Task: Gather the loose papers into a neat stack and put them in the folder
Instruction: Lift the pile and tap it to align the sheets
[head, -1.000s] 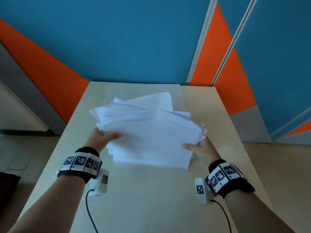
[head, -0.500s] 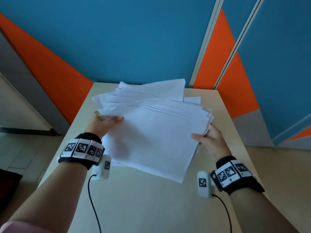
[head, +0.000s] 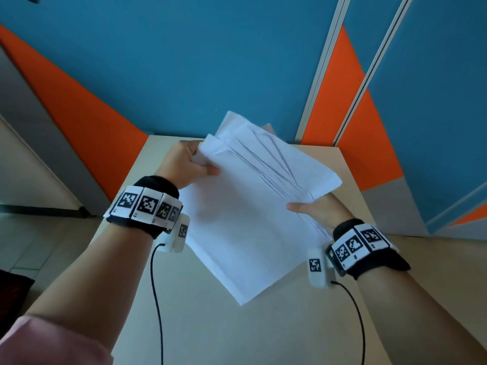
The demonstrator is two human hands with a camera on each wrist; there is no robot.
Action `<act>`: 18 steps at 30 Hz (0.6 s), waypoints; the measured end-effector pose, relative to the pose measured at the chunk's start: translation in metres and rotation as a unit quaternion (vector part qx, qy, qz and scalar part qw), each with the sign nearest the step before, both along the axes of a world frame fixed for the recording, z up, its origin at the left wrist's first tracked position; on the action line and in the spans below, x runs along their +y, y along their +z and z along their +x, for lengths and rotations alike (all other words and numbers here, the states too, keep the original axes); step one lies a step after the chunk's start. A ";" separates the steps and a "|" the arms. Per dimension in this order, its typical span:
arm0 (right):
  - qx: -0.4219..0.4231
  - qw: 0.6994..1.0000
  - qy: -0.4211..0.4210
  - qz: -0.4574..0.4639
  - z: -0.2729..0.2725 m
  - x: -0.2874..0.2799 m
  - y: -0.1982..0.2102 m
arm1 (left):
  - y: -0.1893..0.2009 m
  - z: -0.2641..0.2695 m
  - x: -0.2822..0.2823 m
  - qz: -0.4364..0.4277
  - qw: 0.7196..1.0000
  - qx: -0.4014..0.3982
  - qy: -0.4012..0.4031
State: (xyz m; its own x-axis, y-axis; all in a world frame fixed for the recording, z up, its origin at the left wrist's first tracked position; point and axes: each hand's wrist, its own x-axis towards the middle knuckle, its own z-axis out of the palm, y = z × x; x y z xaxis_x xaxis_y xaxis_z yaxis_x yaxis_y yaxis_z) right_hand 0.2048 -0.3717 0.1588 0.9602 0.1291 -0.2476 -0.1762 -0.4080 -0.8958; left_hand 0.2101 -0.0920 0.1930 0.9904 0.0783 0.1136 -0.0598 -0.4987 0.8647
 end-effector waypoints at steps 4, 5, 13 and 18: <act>0.029 0.990 -0.098 0.101 -0.011 -0.005 -0.031 | -0.028 -0.016 0.006 0.045 0.977 -0.083 0.191; 0.043 0.984 -0.124 0.122 -0.013 -0.006 -0.037 | -0.044 -0.024 0.010 -0.015 0.970 -0.062 0.235; 0.154 0.968 -0.142 0.141 -0.032 0.005 -0.048 | -0.096 -0.046 -0.006 -0.352 0.926 0.128 0.040; 0.168 0.971 -0.101 0.139 -0.030 0.011 -0.067 | -0.087 -0.034 0.010 -0.316 0.944 0.090 0.003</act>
